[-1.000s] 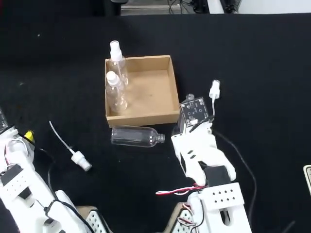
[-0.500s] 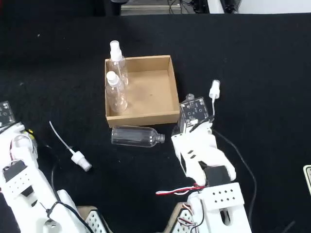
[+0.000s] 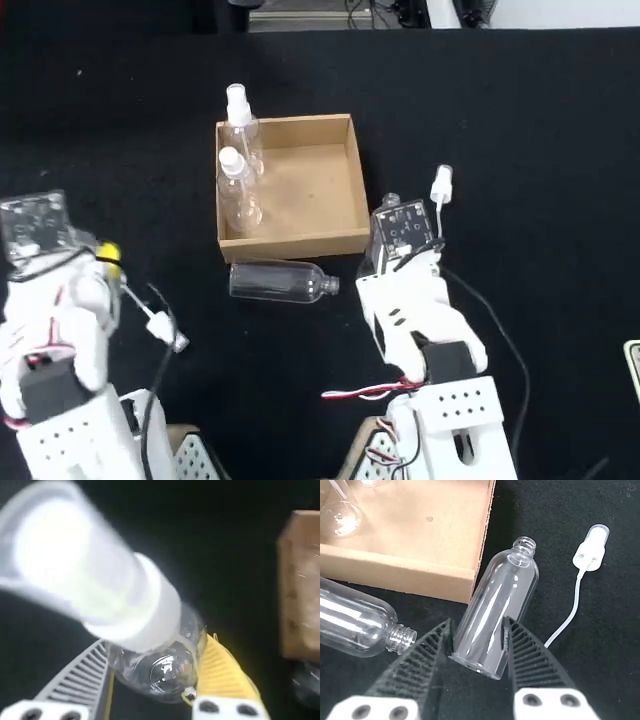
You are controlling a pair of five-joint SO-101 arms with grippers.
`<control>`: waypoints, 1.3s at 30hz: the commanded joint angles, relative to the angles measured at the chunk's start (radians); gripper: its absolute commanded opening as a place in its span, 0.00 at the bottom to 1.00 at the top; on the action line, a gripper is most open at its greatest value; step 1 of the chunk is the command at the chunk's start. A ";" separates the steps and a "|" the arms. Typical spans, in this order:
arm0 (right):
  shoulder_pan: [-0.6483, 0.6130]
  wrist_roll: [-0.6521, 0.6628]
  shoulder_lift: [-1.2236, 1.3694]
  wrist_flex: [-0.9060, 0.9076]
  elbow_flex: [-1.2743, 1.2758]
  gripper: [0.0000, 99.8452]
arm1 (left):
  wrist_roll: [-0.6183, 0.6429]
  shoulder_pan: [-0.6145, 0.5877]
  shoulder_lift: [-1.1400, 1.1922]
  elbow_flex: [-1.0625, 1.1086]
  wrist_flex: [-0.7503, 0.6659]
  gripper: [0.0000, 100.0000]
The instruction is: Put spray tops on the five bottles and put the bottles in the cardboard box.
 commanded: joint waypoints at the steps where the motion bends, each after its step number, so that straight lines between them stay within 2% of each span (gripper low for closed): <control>1: 0.017 0.000 -0.025 -0.018 -0.025 0.13 | 0.009 0.125 -0.064 -0.076 0.060 0.03; 8: 0.017 0.000 -0.025 -0.018 -0.025 0.13 | 0.009 0.283 -0.078 -0.002 0.063 0.03; 14: 0.018 0.003 -0.025 -0.018 -0.025 0.13 | 0.009 0.383 -0.078 -0.027 0.072 0.03; 21: 0.018 0.006 -0.025 -0.018 -0.027 0.13 | 0.009 0.535 -0.080 0.107 0.063 0.03; 24: 0.020 0.006 -0.025 -0.018 -0.035 0.13 | 0.009 0.596 -0.080 0.088 0.063 0.03; 28: 0.078 0.000 -0.027 -0.020 -0.042 0.13 | 0.014 0.657 -0.069 -0.031 0.071 0.03; 33: 0.081 0.000 -0.027 -0.023 -0.044 0.13 | 0.017 0.674 -0.026 -0.268 0.060 0.03; 39: 0.084 0.000 -0.027 -0.026 -0.044 0.13 | 0.078 0.676 0.305 -0.616 0.003 0.03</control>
